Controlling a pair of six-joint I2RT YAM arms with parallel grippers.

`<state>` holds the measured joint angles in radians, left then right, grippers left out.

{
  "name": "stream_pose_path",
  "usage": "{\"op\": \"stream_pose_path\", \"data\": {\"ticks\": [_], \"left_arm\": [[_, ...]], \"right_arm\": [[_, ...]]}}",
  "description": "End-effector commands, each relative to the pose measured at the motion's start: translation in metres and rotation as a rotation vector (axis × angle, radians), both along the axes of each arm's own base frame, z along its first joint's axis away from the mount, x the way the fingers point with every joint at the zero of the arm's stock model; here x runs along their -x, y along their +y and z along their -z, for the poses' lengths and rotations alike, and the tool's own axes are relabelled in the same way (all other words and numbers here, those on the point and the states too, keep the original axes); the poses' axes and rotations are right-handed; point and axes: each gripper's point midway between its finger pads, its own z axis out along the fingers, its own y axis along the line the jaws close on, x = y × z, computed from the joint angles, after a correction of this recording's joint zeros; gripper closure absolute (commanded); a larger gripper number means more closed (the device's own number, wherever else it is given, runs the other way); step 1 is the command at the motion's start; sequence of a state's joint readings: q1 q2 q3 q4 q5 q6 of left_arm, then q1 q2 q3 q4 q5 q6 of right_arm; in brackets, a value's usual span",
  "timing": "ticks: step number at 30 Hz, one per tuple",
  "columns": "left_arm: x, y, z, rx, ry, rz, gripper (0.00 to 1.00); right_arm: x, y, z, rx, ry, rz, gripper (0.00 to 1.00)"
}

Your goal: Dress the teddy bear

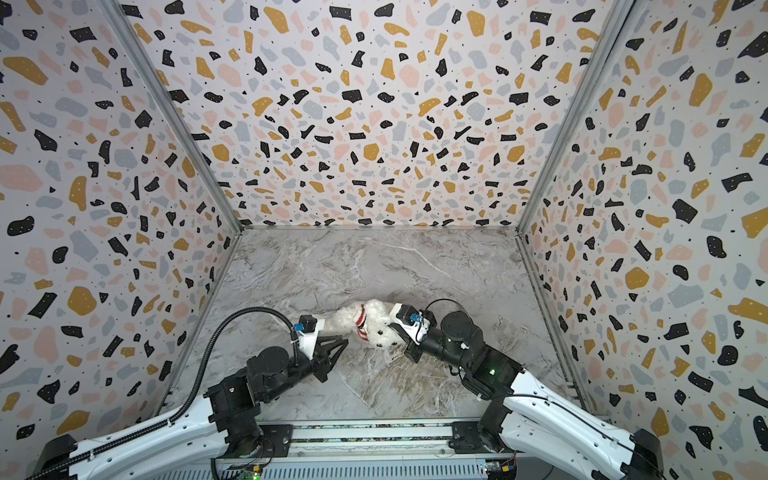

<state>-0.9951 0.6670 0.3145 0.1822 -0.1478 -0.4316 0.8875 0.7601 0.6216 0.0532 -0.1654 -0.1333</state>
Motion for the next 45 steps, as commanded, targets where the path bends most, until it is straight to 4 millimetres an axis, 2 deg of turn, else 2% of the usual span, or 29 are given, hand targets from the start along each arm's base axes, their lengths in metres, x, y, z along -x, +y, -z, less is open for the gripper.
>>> {"op": "stream_pose_path", "data": {"ticks": [1, 13, 18, 27, 37, 42, 45], "left_arm": [[-0.006, -0.007, -0.021, 0.096, -0.052, -0.01, 0.75], [-0.02, -0.016, -0.024, 0.085, -0.106, -0.034, 0.74], [-0.018, -0.024, -0.025, 0.085, -0.115, 0.007, 0.73], [-0.022, -0.027, -0.027, 0.072, -0.136, -0.004, 0.73], [-0.024, -0.039, -0.035, 0.085, -0.163, 0.029, 0.8], [-0.024, -0.037, -0.035, 0.082, -0.158, 0.022, 0.98], [-0.026, -0.029, -0.036, 0.087, -0.152, -0.011, 1.0]], "right_arm": [[0.002, 0.003, -0.013, -0.05, -0.016, -0.017, 1.0], [0.005, 0.006, -0.011, -0.057, -0.006, -0.043, 1.0], [0.005, 0.007, -0.009, -0.063, 0.005, -0.046, 1.0], [0.008, 0.009, -0.01, -0.074, 0.011, -0.061, 1.0], [0.009, 0.008, -0.007, -0.081, 0.02, -0.062, 1.0], [0.007, 0.006, -0.007, -0.076, 0.016, -0.049, 1.0], [0.007, 0.004, -0.007, -0.069, 0.009, -0.04, 1.0]]}}
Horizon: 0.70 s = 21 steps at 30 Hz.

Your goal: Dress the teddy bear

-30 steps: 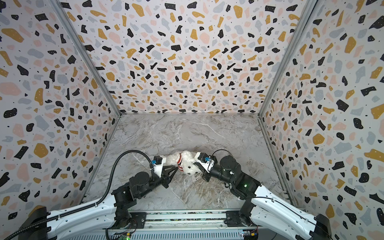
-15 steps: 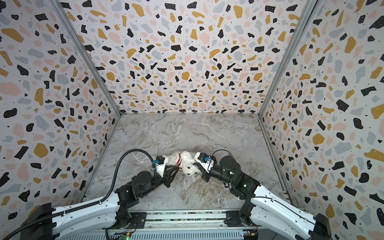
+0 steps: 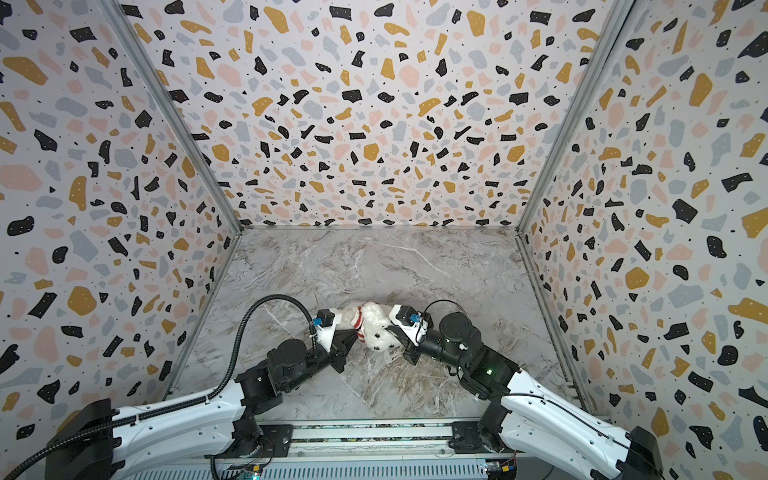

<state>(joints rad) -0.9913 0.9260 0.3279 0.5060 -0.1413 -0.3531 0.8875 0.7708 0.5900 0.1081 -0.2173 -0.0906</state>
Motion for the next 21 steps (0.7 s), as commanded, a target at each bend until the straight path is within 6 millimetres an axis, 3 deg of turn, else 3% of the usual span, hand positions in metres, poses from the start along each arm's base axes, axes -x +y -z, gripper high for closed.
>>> {"op": "stream_pose_path", "data": {"ticks": [1, 14, 17, 21], "left_arm": [[-0.006, 0.007, -0.031, 0.081, -0.051, -0.048, 1.0], [-0.038, 0.075, -0.056, 0.286, 0.015, -0.339, 1.0], [-0.042, 0.083, -0.055, 0.317, 0.032, -0.379, 1.0], [-0.049, 0.091, -0.041, 0.281, 0.078, -0.447, 1.0]], "right_arm": [[0.001, -0.003, -0.011, -0.028, -0.027, 0.008, 1.0], [0.008, 0.002, -0.006, 0.064, -0.066, -0.017, 1.0], [0.016, 0.006, -0.008, 0.073, -0.096, -0.046, 1.0], [0.026, 0.007, -0.018, 0.038, -0.147, -0.067, 1.0]]}}
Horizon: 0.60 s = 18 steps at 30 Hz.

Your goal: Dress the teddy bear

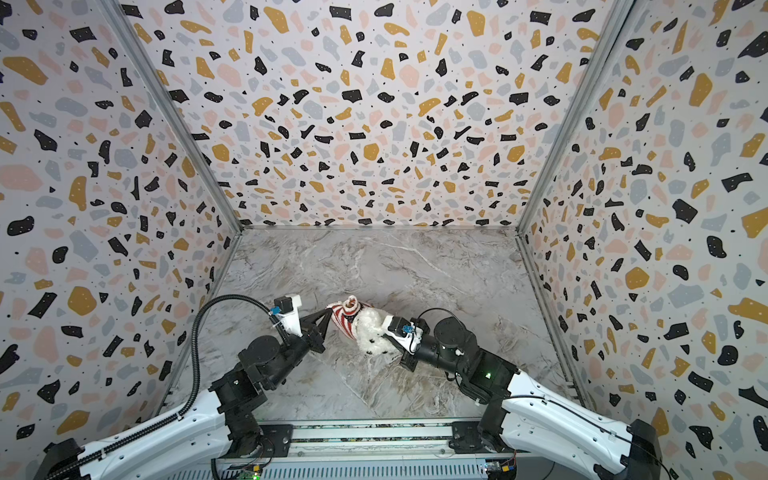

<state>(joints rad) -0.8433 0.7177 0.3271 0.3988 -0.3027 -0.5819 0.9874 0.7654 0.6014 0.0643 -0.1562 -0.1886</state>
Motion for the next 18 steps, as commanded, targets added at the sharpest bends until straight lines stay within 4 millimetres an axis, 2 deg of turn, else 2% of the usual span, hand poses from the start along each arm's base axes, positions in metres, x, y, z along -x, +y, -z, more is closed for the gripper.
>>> {"op": "stream_pose_path", "data": {"ticks": [1, 9, 18], "left_arm": [[-0.014, 0.02, 0.001, 0.037, 0.032, -0.123, 1.0], [-0.021, 0.034, 0.035, 0.029, 0.125, -0.177, 1.0], [-0.021, 0.042, 0.051, 0.022, 0.156, -0.188, 1.0]], "right_arm": [[0.008, -0.004, -0.025, -0.043, -0.078, -0.016, 1.0], [0.015, -0.015, -0.044, -0.147, -0.127, -0.008, 1.0], [0.009, -0.02, -0.049, -0.178, -0.127, 0.043, 1.0]]}}
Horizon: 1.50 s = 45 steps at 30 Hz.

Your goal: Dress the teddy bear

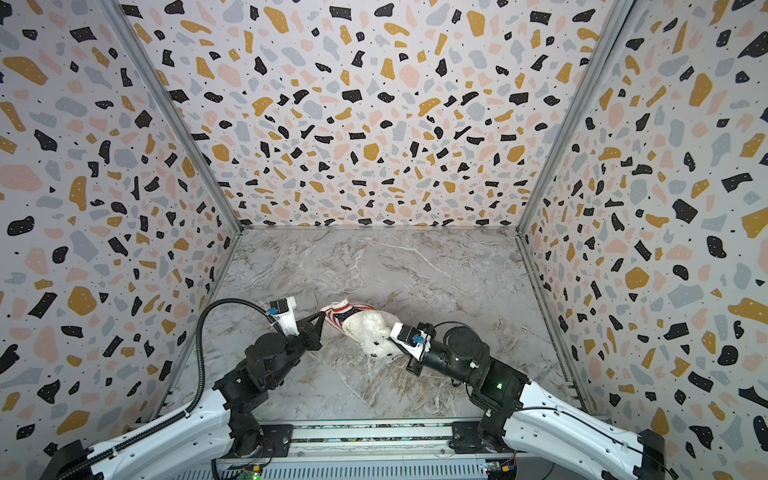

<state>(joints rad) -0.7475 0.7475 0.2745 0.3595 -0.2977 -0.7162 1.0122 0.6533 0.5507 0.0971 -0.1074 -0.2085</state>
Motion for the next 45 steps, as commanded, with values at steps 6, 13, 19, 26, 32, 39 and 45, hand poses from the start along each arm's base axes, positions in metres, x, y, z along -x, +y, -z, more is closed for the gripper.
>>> {"op": "stream_pose_path", "data": {"ticks": [6, 13, 19, 26, 32, 39, 45], "left_arm": [[-0.004, 0.021, 0.011, -0.025, 0.013, -0.091, 1.0], [0.005, -0.001, 0.001, -0.031, -0.036, 0.054, 1.0], [0.02, -0.021, -0.015, 0.015, -0.108, 0.201, 1.0], [0.019, -0.023, 0.014, -0.044, -0.016, 0.206, 1.0], [0.013, -0.003, 0.037, -0.073, 0.048, 0.093, 1.0], [0.009, 0.023, 0.049, -0.098, 0.086, -0.026, 1.0], [0.011, 0.021, 0.044, -0.09, 0.071, -0.007, 1.0]], "right_arm": [[-0.005, -0.011, -0.038, -0.145, -0.049, 0.064, 1.0], [-0.016, -0.009, -0.037, -0.158, 0.02, 0.114, 1.0], [-0.031, -0.002, -0.033, -0.145, 0.133, 0.165, 1.0], [-0.042, -0.001, -0.032, -0.162, 0.206, 0.185, 1.0], [-0.047, -0.008, -0.032, -0.187, 0.233, 0.226, 1.0], [-0.06, -0.025, -0.03, -0.212, 0.275, 0.298, 1.0], [-0.065, -0.03, -0.028, -0.227, 0.283, 0.332, 1.0]]}}
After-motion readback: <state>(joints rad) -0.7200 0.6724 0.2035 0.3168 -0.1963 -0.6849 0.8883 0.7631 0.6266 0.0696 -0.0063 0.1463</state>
